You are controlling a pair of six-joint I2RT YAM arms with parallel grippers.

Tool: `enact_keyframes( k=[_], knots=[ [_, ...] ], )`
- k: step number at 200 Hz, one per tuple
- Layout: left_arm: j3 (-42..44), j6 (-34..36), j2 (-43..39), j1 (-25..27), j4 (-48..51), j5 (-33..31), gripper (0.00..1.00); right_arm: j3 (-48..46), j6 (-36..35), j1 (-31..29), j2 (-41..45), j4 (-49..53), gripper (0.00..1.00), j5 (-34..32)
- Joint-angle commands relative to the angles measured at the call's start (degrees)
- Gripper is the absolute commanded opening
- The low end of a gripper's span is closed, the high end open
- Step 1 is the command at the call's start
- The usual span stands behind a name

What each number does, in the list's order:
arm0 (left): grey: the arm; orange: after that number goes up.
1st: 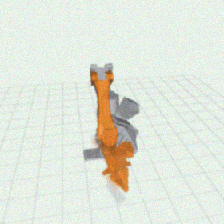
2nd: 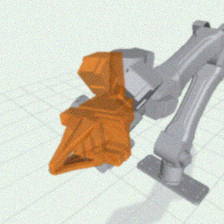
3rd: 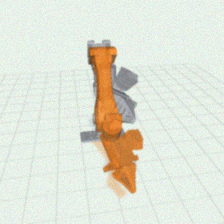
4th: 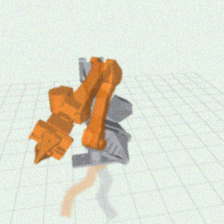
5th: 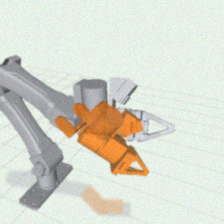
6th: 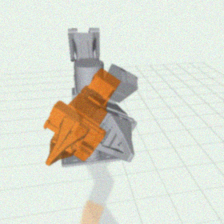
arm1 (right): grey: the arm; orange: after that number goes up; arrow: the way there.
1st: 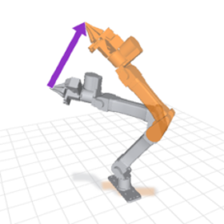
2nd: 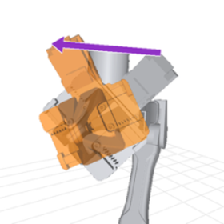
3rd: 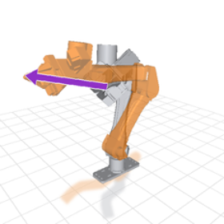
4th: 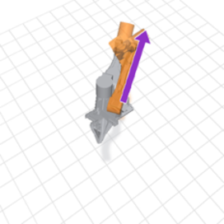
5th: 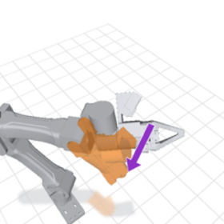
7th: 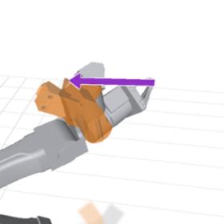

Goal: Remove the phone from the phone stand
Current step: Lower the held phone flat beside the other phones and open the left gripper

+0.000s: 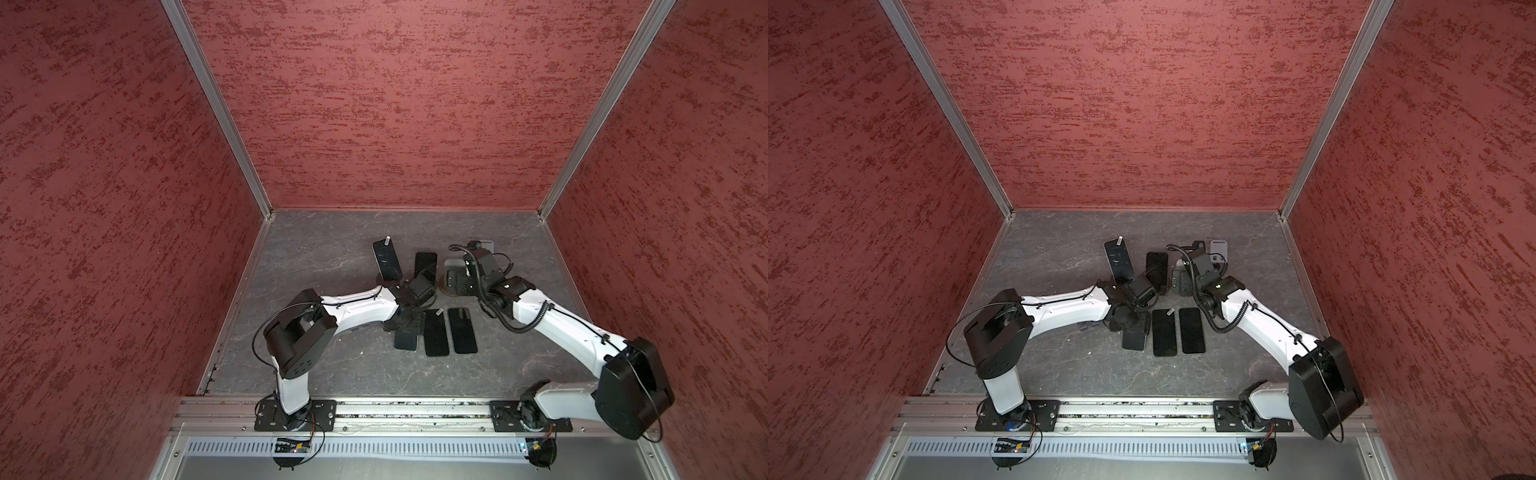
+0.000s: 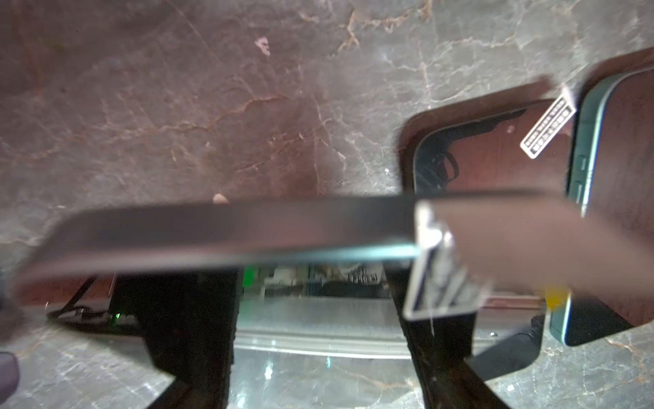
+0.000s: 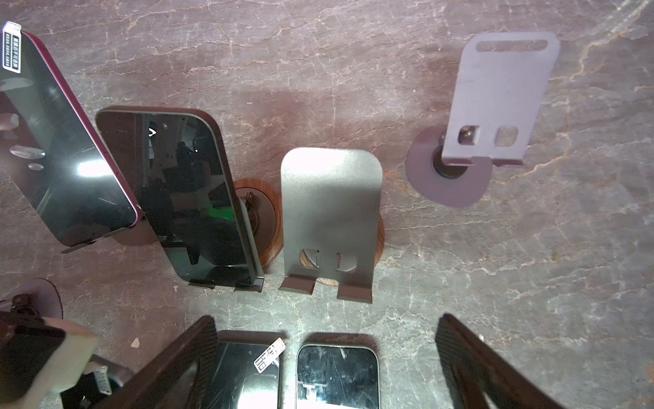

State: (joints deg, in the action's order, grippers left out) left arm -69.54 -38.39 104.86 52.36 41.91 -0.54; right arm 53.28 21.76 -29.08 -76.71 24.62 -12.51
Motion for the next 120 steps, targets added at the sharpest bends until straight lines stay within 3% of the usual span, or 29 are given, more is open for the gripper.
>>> enact_keyframes(
  k=[1,120],
  knots=[
    [-1.4,-1.4,0.9,0.3,0.3,-0.9,0.61,-0.9,1.0,0.5,1.4,-1.6,0.99,-1.4],
    [-0.7,-4.7,4.3,0.9,-0.5,-0.9,0.61,0.2,0.3,0.6,-0.5,-2.2,0.99,-0.9]
  ],
)
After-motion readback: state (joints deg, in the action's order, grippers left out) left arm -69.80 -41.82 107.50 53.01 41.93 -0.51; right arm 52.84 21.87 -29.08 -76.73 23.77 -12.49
